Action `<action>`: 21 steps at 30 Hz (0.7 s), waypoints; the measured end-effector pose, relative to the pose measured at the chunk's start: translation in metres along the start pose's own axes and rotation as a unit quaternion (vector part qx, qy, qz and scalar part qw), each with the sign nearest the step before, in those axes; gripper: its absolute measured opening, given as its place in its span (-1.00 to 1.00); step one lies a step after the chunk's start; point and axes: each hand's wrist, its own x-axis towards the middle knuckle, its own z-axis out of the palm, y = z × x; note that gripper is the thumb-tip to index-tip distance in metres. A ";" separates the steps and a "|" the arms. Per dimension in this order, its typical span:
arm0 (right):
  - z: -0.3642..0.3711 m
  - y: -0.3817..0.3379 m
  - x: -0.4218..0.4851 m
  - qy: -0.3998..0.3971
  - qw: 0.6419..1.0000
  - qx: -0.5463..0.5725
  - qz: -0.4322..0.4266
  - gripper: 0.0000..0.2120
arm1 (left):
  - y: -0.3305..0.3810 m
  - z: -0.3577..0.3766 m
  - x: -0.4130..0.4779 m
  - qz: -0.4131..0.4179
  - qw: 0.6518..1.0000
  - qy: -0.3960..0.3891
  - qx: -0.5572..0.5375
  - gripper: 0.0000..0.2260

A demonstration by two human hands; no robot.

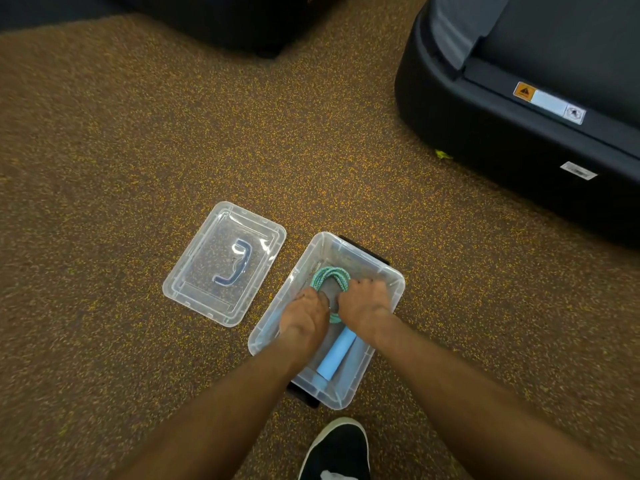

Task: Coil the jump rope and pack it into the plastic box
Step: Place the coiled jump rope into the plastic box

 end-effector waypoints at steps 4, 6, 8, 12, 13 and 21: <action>0.000 0.003 0.001 0.022 1.000 0.011 0.019 -0.67 | 0.001 0.001 0.001 0.011 0.999 0.003 0.038 -0.61; 0.000 0.003 -0.001 0.022 1.000 0.011 0.016 -0.68 | 0.002 0.004 0.003 0.014 0.999 0.004 0.053 -0.61; 0.002 0.003 -0.001 0.026 1.000 0.013 0.007 -0.69 | 0.003 0.003 0.003 0.015 0.998 -0.009 0.066 -0.58; -0.004 0.005 -0.003 0.026 0.999 0.046 -0.006 -0.67 | 0.001 0.000 0.003 -0.002 0.999 -0.025 0.032 -0.52; -0.007 0.006 -0.005 0.032 0.997 0.063 -0.016 -0.67 | 0.001 -0.001 0.002 -0.008 0.999 -0.025 0.021 -0.52; -0.035 0.013 -0.018 0.078 0.973 0.216 -0.013 -0.70 | -0.017 -0.051 -0.024 -0.003 0.987 0.075 -0.139 -0.65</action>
